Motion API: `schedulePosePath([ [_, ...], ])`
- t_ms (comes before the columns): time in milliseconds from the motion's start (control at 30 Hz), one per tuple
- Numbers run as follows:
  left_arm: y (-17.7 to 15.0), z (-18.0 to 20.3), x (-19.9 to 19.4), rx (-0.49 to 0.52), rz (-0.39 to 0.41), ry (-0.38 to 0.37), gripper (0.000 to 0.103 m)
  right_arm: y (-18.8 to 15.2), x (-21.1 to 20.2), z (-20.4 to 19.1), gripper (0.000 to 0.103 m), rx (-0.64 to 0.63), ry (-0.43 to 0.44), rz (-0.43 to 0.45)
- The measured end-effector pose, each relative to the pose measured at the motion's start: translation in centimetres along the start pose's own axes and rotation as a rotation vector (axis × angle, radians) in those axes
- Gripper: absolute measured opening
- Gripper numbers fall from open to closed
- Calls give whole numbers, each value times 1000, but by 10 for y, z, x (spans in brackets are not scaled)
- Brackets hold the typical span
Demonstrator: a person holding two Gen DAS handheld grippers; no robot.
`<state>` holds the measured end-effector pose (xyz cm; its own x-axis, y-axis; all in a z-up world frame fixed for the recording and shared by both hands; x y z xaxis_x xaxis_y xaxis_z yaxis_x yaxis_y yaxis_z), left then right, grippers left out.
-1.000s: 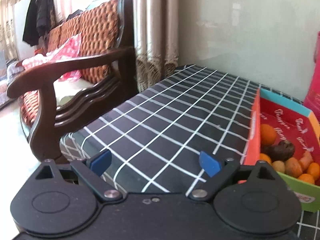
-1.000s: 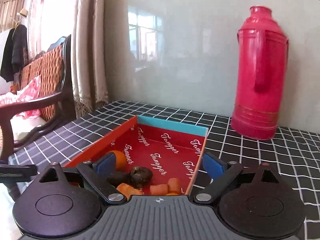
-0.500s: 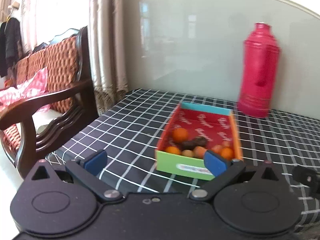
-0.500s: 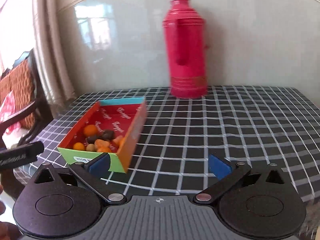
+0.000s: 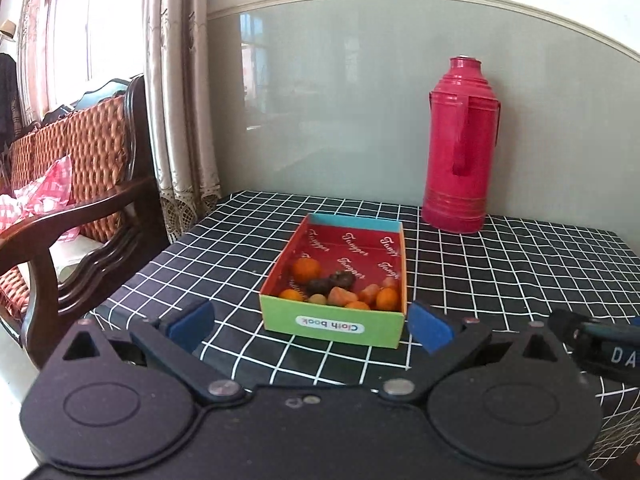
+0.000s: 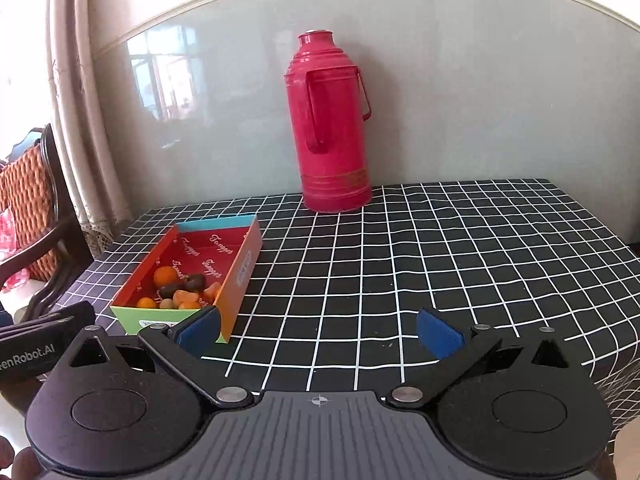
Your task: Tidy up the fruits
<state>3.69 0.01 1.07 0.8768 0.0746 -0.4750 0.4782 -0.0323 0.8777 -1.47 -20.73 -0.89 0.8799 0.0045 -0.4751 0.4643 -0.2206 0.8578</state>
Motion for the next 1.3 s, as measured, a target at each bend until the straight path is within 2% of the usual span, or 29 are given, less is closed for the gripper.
schedulePosePath([
  [400, -2, -1, 0, -18, -15, -20, 97, -2, 4, -4, 103, -18, -11, 4],
  [1300, -3, -3, 1, -14, -11, 1, 97, -3, 7, -8, 103, -48, -26, 6],
])
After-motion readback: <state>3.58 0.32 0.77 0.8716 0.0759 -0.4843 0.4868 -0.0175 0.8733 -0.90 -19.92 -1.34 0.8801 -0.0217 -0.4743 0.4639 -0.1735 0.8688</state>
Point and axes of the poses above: each gripper's, at about its wrist camera, not at the fingertips, and x roughly the way its jaws point, z to its right, y to its top, the point moved 3 cm from there along x, roughly the way its jaws point
